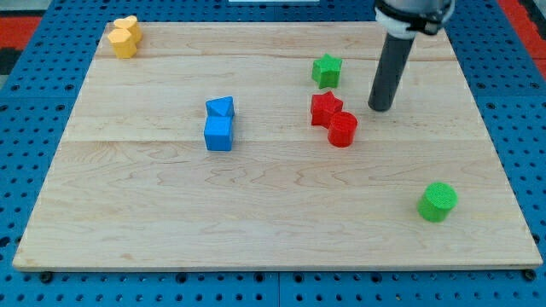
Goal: Place the green star right to the red star
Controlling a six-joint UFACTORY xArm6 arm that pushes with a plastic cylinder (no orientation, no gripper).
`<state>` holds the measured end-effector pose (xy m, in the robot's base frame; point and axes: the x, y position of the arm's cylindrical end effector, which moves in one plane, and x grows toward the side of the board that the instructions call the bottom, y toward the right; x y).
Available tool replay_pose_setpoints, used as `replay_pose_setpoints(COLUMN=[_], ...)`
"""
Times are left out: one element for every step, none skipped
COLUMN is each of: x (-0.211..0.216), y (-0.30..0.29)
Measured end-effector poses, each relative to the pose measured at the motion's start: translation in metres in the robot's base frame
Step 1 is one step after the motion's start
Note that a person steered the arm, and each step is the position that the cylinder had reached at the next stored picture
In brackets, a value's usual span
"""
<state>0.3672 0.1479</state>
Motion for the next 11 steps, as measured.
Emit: replay_pose_setpoints(x=[-0.047,-0.080,-0.091,-0.091,-0.080,-0.062,-0.047,-0.035,-0.021,0.004,0.033], y=[0.000,-0.010,-0.043,-0.090,-0.104,-0.101,-0.070,-0.043,-0.020,0.008,0.035])
